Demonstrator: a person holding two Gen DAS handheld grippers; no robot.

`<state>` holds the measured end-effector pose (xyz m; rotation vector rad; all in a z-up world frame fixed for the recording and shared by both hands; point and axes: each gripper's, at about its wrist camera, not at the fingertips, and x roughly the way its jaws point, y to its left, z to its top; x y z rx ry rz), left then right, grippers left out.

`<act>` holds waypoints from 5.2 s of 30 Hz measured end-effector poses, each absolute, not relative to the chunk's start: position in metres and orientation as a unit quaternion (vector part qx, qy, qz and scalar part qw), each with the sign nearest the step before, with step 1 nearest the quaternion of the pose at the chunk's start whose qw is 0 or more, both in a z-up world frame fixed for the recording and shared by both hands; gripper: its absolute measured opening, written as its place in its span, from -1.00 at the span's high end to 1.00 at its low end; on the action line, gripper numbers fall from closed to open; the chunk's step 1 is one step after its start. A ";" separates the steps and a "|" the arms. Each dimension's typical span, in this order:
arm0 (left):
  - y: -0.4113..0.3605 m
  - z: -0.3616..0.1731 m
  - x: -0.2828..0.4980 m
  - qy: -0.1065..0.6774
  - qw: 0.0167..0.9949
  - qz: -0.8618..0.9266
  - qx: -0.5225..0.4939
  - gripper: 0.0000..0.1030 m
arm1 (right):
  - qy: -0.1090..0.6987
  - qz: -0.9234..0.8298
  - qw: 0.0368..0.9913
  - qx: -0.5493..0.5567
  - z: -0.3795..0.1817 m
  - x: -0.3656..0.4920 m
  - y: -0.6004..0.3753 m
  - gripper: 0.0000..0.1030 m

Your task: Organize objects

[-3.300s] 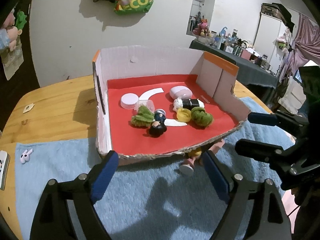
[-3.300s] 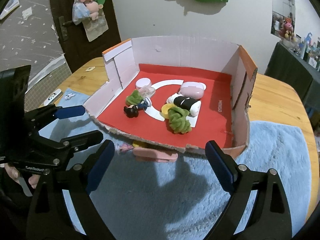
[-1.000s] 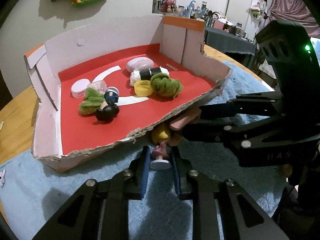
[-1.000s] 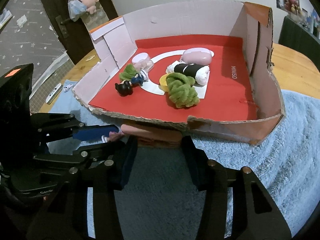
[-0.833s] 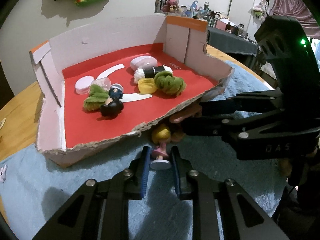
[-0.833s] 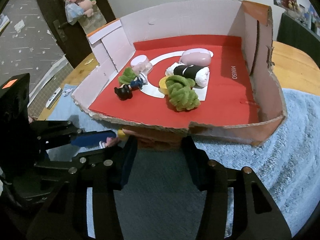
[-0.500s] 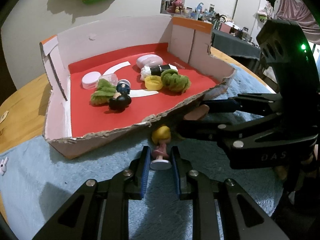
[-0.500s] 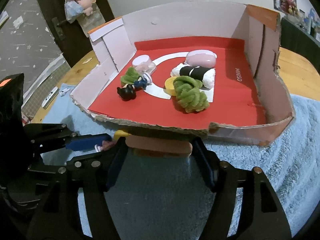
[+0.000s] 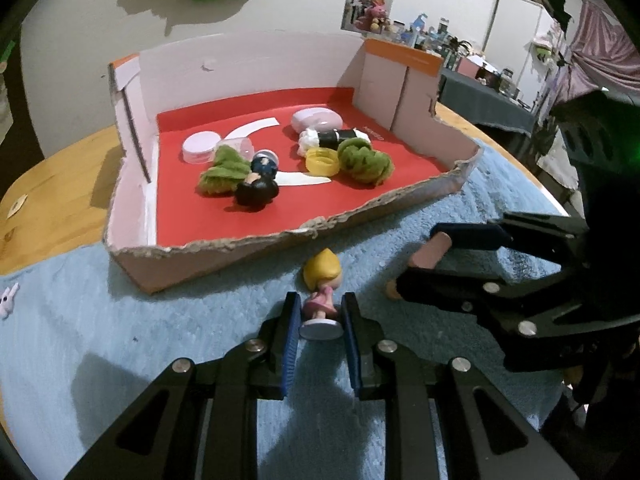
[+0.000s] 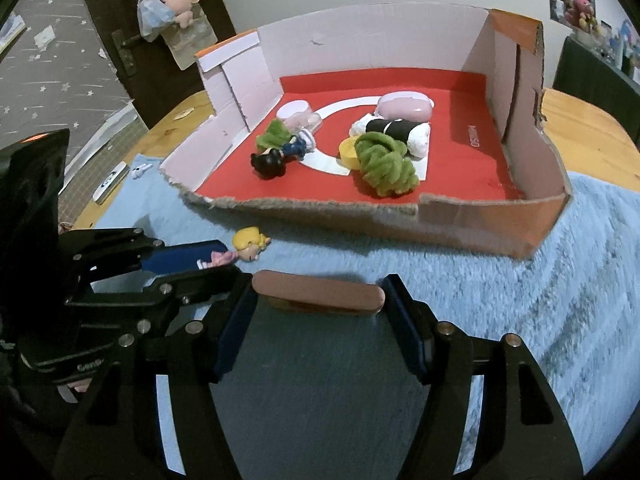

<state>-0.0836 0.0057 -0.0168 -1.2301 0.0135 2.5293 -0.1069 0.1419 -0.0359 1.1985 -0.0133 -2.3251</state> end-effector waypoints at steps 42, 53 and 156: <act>-0.003 0.066 -0.064 -0.010 0.175 0.926 -0.334 0.59 | 0.014 -0.883 0.282 0.376 0.033 -0.091 0.133 -0.22; -0.004 0.055 -0.103 -0.019 0.176 0.918 -0.356 0.59 | 0.006 -0.880 0.268 0.391 0.030 -0.132 0.138 -0.22; -0.022 0.037 -0.085 -0.033 0.081 0.928 -0.362 -1.00 | -0.012 -0.889 0.225 0.397 0.018 -0.114 0.159 -0.91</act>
